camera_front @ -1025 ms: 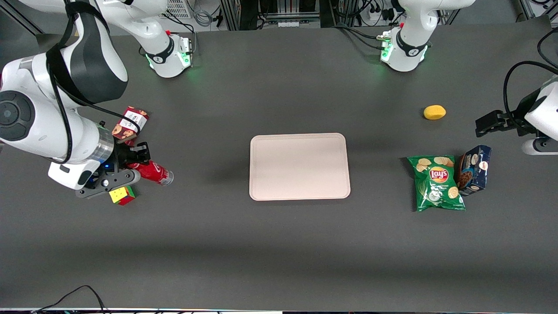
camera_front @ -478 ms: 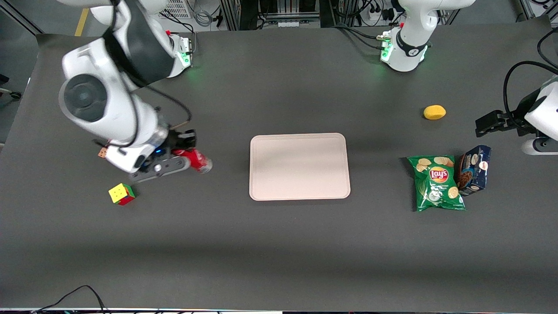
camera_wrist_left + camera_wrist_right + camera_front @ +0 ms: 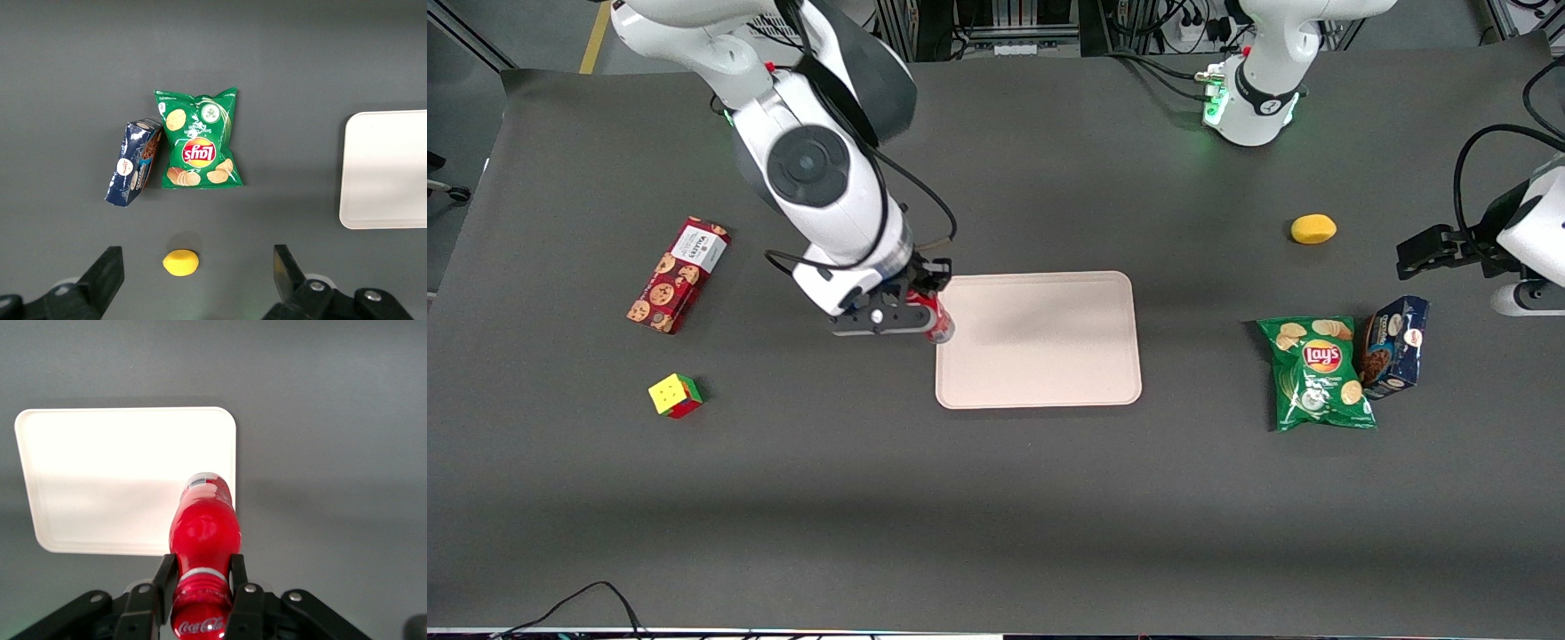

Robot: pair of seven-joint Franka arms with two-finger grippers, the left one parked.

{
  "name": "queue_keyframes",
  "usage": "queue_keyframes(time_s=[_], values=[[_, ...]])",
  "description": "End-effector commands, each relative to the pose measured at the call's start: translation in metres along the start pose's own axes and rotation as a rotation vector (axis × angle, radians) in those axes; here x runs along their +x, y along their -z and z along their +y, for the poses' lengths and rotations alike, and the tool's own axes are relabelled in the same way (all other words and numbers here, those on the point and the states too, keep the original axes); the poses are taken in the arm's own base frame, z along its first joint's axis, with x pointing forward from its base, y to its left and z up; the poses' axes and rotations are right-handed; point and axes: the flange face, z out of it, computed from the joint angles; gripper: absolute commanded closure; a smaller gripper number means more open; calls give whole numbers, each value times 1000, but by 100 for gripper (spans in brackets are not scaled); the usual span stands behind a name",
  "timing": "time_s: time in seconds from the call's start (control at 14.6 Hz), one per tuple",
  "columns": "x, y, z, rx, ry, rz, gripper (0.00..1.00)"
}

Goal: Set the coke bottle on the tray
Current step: 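Lower the bottle onto the tray and open the right gripper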

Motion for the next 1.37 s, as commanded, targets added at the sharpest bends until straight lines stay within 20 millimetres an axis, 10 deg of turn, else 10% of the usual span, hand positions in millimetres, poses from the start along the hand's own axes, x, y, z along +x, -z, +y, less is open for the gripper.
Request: queue_keyframes(time_s=[0.0, 0.48, 1.09, 1.23, 1.3], values=[[21, -65, -8, -8, -17, 13, 100], [25, -136, -24, -71, -28, -4, 100], [22, -149, -30, -91, -38, -6, 100], [23, -152, -30, -92, -38, -9, 61], [23, -152, -30, -91, -40, -8, 14]])
